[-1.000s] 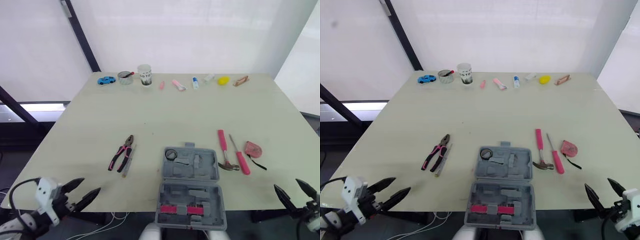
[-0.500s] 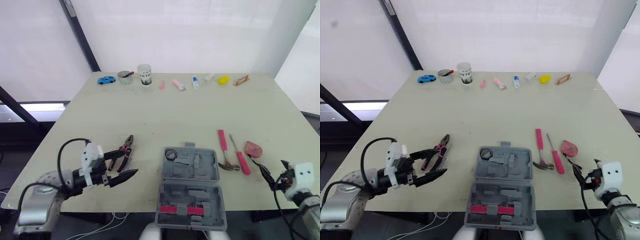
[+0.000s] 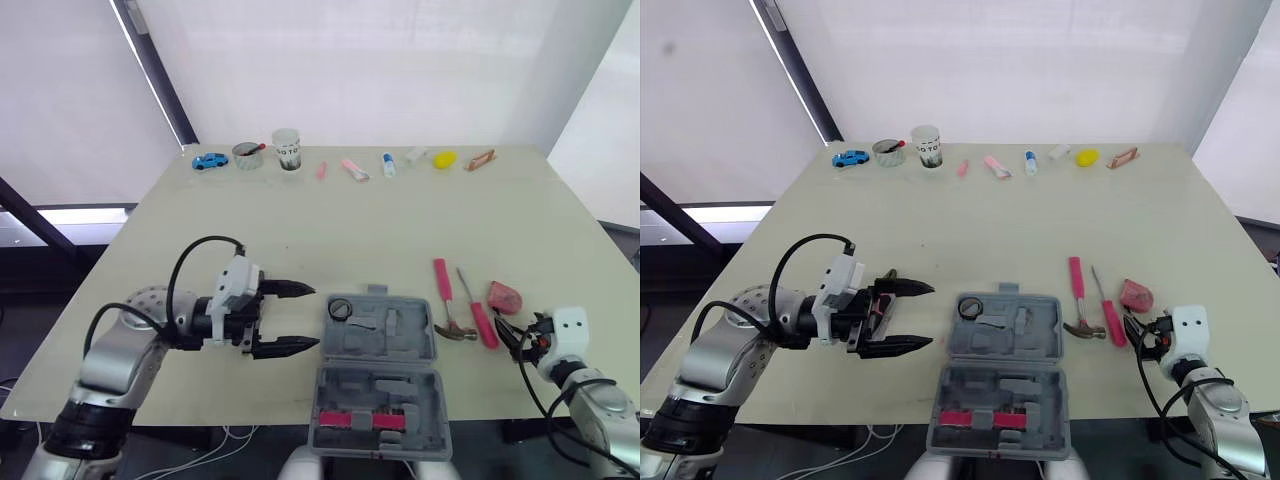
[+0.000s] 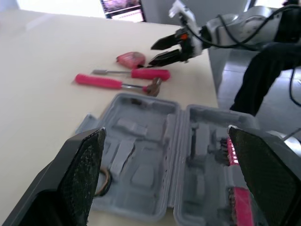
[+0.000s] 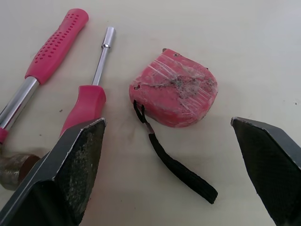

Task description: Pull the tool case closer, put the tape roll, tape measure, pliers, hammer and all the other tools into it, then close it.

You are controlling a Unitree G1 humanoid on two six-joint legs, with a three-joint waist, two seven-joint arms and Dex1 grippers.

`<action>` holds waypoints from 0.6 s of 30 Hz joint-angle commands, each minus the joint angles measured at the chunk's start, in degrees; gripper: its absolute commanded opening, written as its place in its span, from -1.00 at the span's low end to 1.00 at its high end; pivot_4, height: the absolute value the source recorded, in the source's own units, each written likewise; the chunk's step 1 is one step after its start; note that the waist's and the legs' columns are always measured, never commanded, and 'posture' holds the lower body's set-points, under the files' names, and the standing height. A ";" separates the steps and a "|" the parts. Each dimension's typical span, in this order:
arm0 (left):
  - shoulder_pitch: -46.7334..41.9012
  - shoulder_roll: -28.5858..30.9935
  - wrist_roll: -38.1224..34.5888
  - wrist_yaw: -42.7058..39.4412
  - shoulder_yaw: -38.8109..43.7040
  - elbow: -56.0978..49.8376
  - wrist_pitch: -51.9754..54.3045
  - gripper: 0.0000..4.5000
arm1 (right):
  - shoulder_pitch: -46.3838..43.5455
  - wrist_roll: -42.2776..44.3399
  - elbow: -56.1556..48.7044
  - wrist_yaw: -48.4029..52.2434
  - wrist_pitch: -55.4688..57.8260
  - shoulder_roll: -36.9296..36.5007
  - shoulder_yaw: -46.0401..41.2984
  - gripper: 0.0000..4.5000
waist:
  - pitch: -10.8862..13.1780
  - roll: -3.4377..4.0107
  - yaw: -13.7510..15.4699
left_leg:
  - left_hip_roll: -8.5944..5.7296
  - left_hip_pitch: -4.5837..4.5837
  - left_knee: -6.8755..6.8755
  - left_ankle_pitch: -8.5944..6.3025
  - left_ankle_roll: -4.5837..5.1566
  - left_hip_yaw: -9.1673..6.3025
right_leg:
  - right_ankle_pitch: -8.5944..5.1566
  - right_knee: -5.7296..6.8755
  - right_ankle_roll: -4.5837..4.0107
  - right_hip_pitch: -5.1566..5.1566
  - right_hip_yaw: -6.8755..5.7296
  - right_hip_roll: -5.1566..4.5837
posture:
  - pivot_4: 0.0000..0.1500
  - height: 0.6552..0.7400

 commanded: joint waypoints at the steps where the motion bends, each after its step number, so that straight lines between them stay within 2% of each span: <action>1: -2.70 -0.42 -0.16 -0.95 -1.20 -1.36 -1.02 0.97 | -1.19 -0.37 0.92 -0.38 -0.83 0.05 -0.09 1.00 | 0.00 0.00 0.00 | 0.00 0.00 0.00 0.00 0.00 0.01 | 0.00 0.01 0.01 0.00 0.02 0.01 | 1.00 1.00; 18: -6.28 -1.94 1.71 -2.31 -3.69 0.94 -3.19 0.97 | -2.46 0.09 4.56 2.93 -1.45 0.02 1.05 1.00 | 0.00 -0.01 -0.04 | 0.02 -0.01 0.00 0.00 0.00 0.22 | 0.02 0.05 0.04 -0.14 0.23 0.09 | 1.00 1.00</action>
